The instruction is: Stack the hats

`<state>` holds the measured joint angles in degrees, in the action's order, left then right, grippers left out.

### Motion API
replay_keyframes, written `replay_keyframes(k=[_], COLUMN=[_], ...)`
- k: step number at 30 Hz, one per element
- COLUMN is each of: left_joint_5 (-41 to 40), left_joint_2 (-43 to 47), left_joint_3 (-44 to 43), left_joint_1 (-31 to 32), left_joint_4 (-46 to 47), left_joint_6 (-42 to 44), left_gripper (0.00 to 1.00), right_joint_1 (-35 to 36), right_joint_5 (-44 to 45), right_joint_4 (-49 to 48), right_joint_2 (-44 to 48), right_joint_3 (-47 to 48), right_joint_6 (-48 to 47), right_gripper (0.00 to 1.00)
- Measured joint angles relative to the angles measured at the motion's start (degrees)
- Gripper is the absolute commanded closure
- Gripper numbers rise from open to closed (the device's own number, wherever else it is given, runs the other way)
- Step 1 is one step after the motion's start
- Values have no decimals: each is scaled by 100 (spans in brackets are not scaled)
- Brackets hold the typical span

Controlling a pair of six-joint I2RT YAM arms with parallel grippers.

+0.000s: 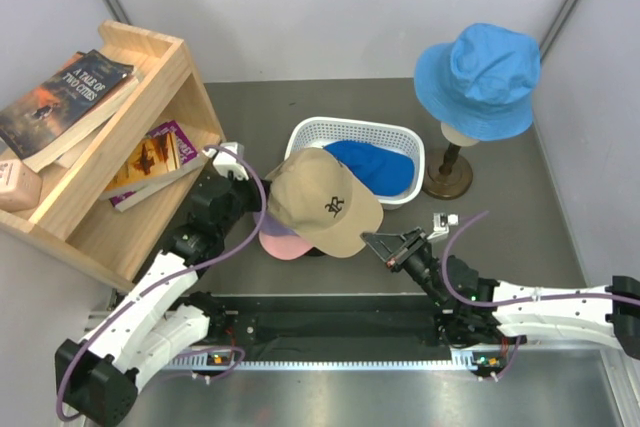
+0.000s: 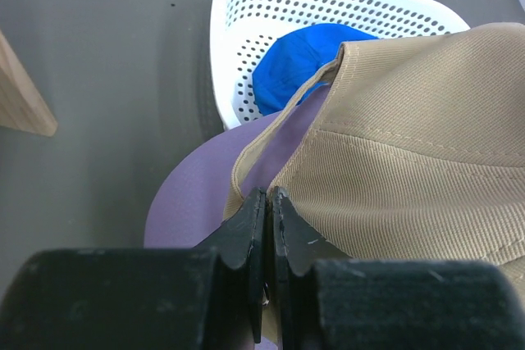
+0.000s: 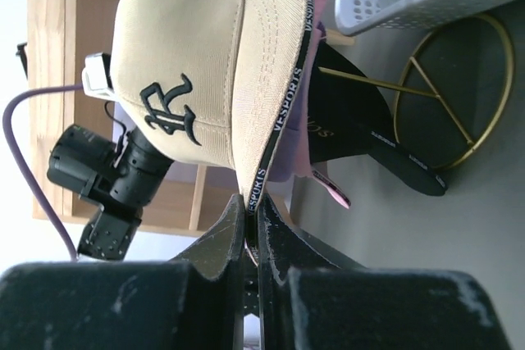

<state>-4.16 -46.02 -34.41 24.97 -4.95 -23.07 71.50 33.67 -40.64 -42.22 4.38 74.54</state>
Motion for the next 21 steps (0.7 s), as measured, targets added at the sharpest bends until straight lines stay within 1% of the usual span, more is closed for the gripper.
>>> replay_keyframes(k=[7,19,20,21], left_joint_5=[-2,-214,-247,-280], left_joint_2=[-11,101,120,140], left_joint_3=[208,546,549,549], left_joint_1=[9,9,9,13], left_joint_4=[247,468,452,433], left_joint_6=[-186,-555,-557,-557], left_gripper=[100,100,94,86], right_joint_1=[2,105,129,153], right_joint_5=[190,385,413,442], right_joint_4=[444,293,282,273], right_joint_2=[70,-719,-758,-789], right_joint_3=[-22,-20,-20,-20], right_joint_6=[555,1327,1384,1432], right_gripper=[100,100,100,100])
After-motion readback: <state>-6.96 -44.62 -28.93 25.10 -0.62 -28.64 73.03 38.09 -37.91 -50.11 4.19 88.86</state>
